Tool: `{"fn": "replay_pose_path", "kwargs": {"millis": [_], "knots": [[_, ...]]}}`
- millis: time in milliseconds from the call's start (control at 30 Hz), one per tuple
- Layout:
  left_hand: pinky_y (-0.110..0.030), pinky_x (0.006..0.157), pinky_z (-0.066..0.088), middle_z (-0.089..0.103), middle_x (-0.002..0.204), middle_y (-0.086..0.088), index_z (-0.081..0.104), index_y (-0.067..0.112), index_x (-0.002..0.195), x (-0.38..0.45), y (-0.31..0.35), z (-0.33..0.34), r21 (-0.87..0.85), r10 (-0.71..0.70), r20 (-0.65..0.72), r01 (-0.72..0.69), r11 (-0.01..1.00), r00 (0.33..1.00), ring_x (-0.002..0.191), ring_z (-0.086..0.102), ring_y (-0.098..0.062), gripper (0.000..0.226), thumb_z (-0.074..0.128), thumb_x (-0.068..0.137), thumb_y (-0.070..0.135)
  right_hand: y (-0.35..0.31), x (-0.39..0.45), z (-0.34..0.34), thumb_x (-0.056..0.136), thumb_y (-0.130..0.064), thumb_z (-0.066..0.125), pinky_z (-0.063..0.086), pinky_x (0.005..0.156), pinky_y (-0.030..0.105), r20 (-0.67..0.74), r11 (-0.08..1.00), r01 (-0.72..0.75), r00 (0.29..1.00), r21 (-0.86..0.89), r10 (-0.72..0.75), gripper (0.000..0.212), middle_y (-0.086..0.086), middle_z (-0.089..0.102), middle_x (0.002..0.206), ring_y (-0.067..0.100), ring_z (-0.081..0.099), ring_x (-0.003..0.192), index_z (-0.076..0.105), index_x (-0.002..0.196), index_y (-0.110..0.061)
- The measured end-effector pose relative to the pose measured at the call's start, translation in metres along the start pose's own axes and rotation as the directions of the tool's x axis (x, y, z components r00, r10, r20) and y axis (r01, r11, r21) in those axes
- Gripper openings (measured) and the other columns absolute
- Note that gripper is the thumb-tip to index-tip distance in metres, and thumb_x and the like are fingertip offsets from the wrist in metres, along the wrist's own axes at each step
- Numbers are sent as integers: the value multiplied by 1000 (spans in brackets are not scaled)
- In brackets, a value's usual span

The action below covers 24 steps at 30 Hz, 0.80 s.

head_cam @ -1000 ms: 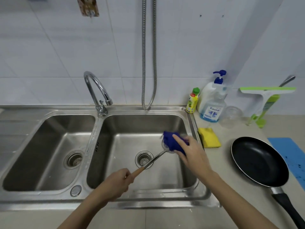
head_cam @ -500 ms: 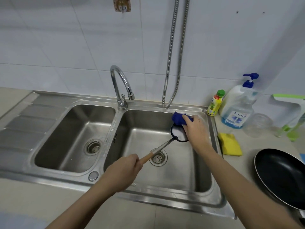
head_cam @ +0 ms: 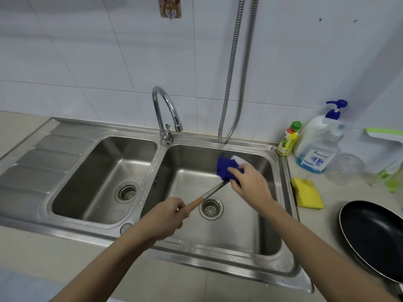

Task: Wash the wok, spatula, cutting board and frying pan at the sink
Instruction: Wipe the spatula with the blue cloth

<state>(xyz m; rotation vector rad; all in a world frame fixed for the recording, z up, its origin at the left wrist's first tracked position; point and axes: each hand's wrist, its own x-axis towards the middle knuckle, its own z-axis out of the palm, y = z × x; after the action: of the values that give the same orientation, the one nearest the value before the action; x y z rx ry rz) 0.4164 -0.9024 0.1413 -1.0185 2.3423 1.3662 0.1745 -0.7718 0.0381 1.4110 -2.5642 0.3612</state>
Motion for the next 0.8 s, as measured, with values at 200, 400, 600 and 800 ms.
{"fn": "replay_pose_path", "kwargs": {"millis": [200, 400, 600, 800], "knots": [[-17, 39, 31, 55, 68, 0, 60, 11, 97, -7, -6, -2, -12, -9, -1, 9, 1000, 1000, 45, 40, -8, 22, 47, 99, 29, 26, 9, -9, 78, -21, 67, 50, 64, 36, 3, 995, -104, 995, -6, 104, 31, 14, 60, 96, 32, 59, 79, 65, 108, -15], [-20, 39, 30, 55, 64, -2, 56, 9, 97, -4, -3, -12, 7, 9, -48, -9, 1000, 999, 45, 40, -11, 21, 47, 99, 28, 5, -4, -11, 78, -25, 66, 53, 63, 37, 77, 994, 105, 991, 6, -105, 33, 13, 57, 101, 27, 58, 79, 63, 110, -16], [-20, 37, 30, 51, 63, -1, 57, 7, 97, -8, -2, -17, 46, 3, -16, -2, 999, 1000, 42, 37, -10, 24, 44, 100, 28, 4, 19, -25, 80, -24, 64, 48, 63, 37, 70, 997, 41, 997, -73, -36, 29, 13, 57, 100, 30, 57, 80, 63, 107, -16], [-21, 37, 30, 50, 64, -1, 55, 12, 87, -13, -7, -27, 12, 2, 0, -2, 1000, 1000, 42, 37, -10, 21, 44, 100, 25, -3, 36, -32, 79, -22, 64, 48, 63, 37, 82, 991, 84, 994, -101, -75, 32, 13, 58, 98, 30, 58, 79, 63, 110, -18]]}}
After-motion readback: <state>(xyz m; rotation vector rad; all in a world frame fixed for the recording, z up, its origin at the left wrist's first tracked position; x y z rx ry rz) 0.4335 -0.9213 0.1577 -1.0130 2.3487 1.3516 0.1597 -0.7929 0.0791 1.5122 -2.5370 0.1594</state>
